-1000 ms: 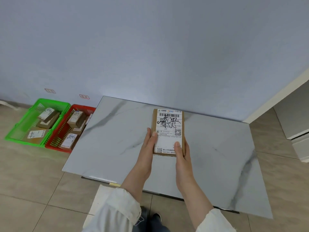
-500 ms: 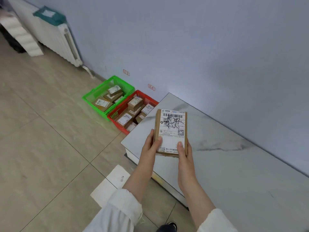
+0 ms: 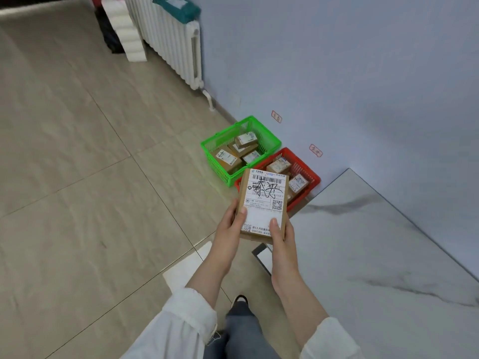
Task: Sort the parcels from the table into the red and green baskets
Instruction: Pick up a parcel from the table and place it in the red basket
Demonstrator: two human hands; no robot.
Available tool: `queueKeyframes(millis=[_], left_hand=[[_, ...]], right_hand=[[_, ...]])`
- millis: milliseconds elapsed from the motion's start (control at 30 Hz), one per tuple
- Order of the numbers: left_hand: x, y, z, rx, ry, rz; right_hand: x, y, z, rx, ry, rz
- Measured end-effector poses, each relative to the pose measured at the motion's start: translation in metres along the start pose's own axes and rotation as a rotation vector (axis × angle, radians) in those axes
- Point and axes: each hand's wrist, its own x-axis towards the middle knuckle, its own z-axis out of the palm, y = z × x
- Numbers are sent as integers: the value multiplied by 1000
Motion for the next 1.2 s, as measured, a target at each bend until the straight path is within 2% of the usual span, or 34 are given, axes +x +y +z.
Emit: queueKeyframes(millis=[300,567,733,933,1067,1200], left_hand=[[136,40,-12,137,-78,-81],[257,80,41,356,-294,-145],[344,76,84,539,-454,-218],[446,23,126,680,-701,-293],[489,-30,133,744,-715,-380],[546,-129,130,835,-719,-432]], right_hand=[[118,-23,53,18,91,58],[227,-58,35,65,287,108],[295,-62,16,126,460,165],[378,-25,-14,126,647,260],[419,20,-30,128,689,348],[482,106,-54,132,675,414]])
